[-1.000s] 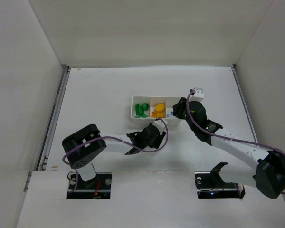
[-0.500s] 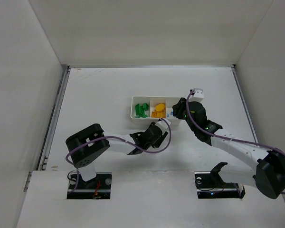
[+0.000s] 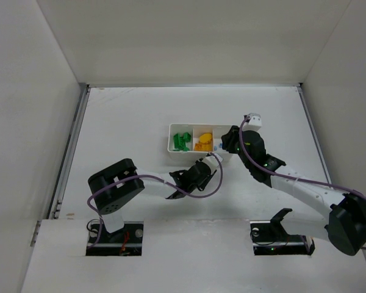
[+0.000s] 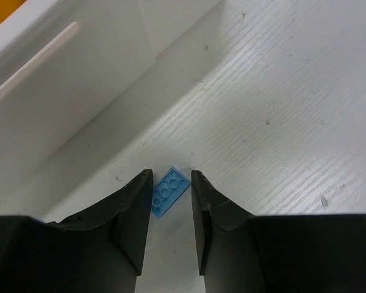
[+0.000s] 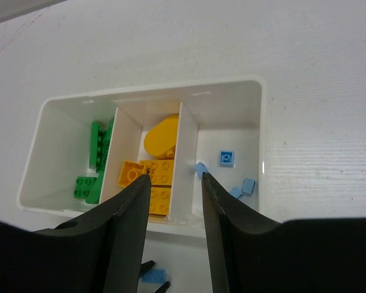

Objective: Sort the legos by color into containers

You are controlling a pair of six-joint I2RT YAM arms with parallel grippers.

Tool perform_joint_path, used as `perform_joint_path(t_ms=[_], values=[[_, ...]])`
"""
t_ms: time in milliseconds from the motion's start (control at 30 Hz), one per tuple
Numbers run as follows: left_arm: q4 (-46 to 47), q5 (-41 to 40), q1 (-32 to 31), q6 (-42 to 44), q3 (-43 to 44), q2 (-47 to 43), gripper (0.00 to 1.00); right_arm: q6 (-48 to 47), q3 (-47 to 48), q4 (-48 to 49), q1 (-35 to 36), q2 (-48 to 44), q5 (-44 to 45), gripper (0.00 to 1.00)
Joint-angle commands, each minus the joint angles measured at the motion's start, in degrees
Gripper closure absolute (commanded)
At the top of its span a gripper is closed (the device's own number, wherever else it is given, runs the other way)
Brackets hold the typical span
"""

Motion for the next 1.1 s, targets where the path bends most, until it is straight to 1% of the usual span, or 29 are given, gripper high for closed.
perform_joint_path(t_ms=[0, 200, 400, 433, 600, 733, 867, 1067], values=[[-3.56, -1.00, -0.67, -0.23, -1.19, -1.15, 0.72, -0.73, 0.17, 2.95, 0.38, -0.28, -0.31, 0.55], [-4.26, -1.00, -0.94, -1.55, -2.33, -2.56, 0.65, -0.82, 0.26, 2.95, 0.55, -0.01, -0.31, 0.55], [-5.58, -0.39, -1.03, -2.87, -2.95, -4.05, 0.62, -0.82, 0.17, 2.95, 0.64, -0.19, -0.31, 0.55], [-5.49, -0.13, -0.85, -2.87, -3.04, -3.79, 0.63, -0.82, 0.26, 2.95, 0.64, -0.19, -0.31, 0.55], [-5.67, 0.23, -0.94, -2.87, -2.25, -1.77, 0.74, -0.82, 0.17, 2.95, 0.82, -0.54, -0.31, 0.55], [-5.67, -0.04, -1.03, -2.96, -2.68, -3.17, 0.81, -0.74, 0.08, 2.95, 0.73, -0.72, -0.31, 0.55], [-6.10, -0.30, -0.59, -3.92, -3.56, -8.43, 0.84, -0.56, -0.35, 3.39, 0.64, -2.03, 0.04, 0.55], [-8.04, 0.14, 0.55, -6.91, -2.69, -18.89, 0.84, 0.58, -2.73, 4.70, 0.12, -6.16, 0.57, 0.55]])
